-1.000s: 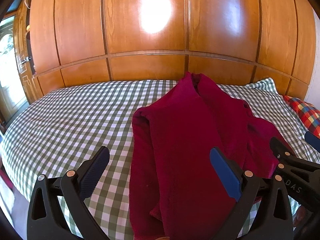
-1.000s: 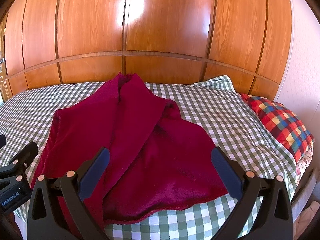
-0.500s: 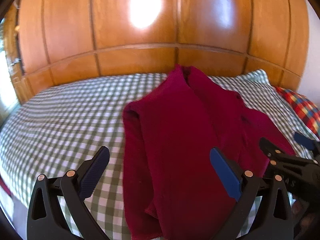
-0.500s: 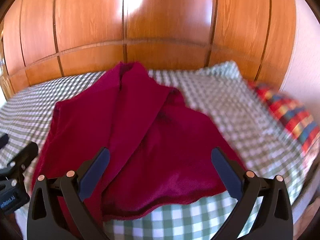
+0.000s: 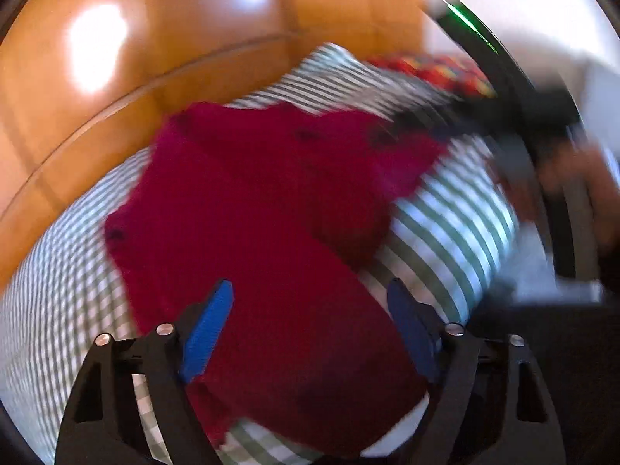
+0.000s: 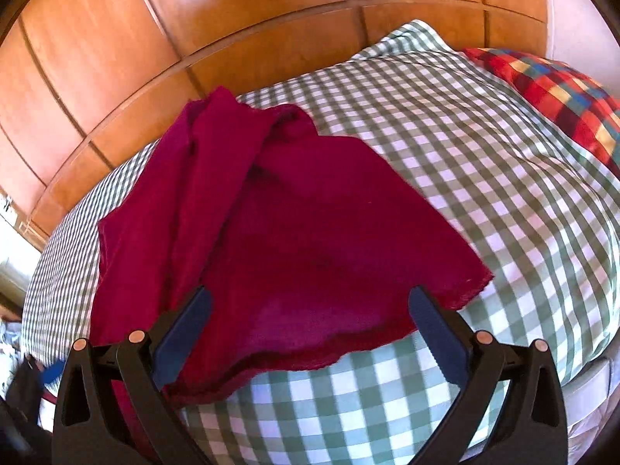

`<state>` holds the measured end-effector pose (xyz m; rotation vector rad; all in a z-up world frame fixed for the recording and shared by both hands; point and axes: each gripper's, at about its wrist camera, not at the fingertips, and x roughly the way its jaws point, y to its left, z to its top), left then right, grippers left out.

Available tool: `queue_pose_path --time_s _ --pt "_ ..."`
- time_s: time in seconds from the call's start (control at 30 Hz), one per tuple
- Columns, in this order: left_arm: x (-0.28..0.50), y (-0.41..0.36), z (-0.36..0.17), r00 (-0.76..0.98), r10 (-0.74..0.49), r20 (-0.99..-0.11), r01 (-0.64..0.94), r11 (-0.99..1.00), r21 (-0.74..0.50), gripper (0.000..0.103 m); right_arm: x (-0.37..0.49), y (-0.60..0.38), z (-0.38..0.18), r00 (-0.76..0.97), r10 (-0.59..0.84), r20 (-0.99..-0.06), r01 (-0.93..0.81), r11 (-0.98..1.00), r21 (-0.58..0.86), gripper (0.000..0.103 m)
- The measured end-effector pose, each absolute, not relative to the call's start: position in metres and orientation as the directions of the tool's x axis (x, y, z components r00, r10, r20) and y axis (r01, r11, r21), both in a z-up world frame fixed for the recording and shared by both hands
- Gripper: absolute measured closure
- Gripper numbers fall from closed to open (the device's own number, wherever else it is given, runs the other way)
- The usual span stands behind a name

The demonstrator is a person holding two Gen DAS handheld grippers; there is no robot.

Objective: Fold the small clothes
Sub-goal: 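Grasp the red sweater with the right gripper and lift it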

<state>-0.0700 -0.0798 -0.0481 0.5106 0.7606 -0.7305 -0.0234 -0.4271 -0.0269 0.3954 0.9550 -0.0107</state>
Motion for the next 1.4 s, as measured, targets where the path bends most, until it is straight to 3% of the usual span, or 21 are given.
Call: queue_pose_path --time_s 0.17,0.23,0.3,0.43,0.53,0.67,0.87,1.03,1.13,1.17,1.2,1.23,1.27,1.3,1.4 --pt "-0.085 -0.089 -0.081 0.461 -0.349 -0.816 0.796 0.568 0.206 0.049 -0.021 -0.426 -0.025 0.589 0.171 -0.790 0.168 0.930 0.327 0.004" --pt "-0.080 -0.085 -0.085 0.487 -0.325 -0.810 0.775 0.588 0.230 0.077 -0.018 -0.425 -0.026 0.585 0.195 -0.788 0.151 0.928 0.342 0.014" --pt "-0.072 -0.076 -0.079 0.471 -0.363 -0.804 0.764 0.624 0.165 0.101 -0.016 -0.422 -0.028 0.574 0.239 -0.783 0.129 0.918 0.375 0.026" --pt "-0.055 -0.039 -0.054 0.436 -0.485 -0.758 0.715 0.699 -0.036 0.101 -0.005 -0.415 -0.031 0.548 0.370 -0.750 0.071 0.873 0.482 0.051" --pt "-0.040 0.006 -0.033 0.461 -0.559 -0.689 0.620 0.758 -0.200 0.101 0.007 -0.398 -0.033 0.516 0.445 -0.732 0.005 0.853 0.522 0.058" --pt "-0.012 0.082 -0.005 0.582 -0.556 -0.594 0.436 0.829 -0.349 0.101 0.023 -0.363 -0.044 0.432 0.510 -0.744 -0.071 0.842 0.535 0.059" --pt "0.038 0.194 0.021 0.769 -0.238 -0.594 0.039 0.944 -0.328 0.103 0.042 -0.321 -0.064 0.348 0.524 -0.777 -0.111 0.846 0.521 0.068" --pt "0.093 0.260 0.015 0.740 0.045 -0.671 -0.286 0.924 -0.253 0.103 0.045 -0.313 -0.059 0.363 0.495 -0.789 -0.140 0.866 0.480 0.096" --pt "0.101 0.277 0.010 0.715 0.121 -0.688 -0.392 0.885 -0.250 0.103 0.040 -0.320 -0.045 0.377 0.507 -0.775 -0.175 0.861 0.478 0.096" --pt "0.101 0.279 0.009 0.712 0.121 -0.692 -0.399 0.880 -0.257 0.100 0.039 -0.322 -0.039 0.388 0.505 -0.771 -0.189 0.862 0.470 0.096" --pt "0.102 0.278 0.007 0.711 0.110 -0.694 -0.399 0.876 -0.270 0.087 0.038 -0.324 -0.035 0.400 0.500 -0.768 -0.202 0.866 0.458 0.096" --pt "0.101 0.275 0.004 0.712 0.091 -0.697 -0.393 0.873 -0.288 0.066 0.038 -0.329 -0.028 0.415 0.495 -0.763 -0.210 0.869 0.449 0.096" --pt "0.095 0.268 0.000 0.722 0.059 -0.690 -0.368 0.877 -0.310 0.057 0.039 -0.337 -0.021 0.430 0.490 -0.758 -0.212 0.871 0.442 0.096" --pt "0.088 0.259 -0.001 0.729 0.044 -0.683 -0.349 0.883 -0.315 0.052 0.040 -0.345 -0.014 0.450 0.480 -0.753 -0.211 0.877 0.433 0.097" --pt "0.075 0.219 -0.015 0.725 -0.096 -0.682 -0.180 0.929 -0.323 0.052 0.051 -0.379 0.015 0.551 0.399 -0.733 -0.164 0.913 0.373 0.097"
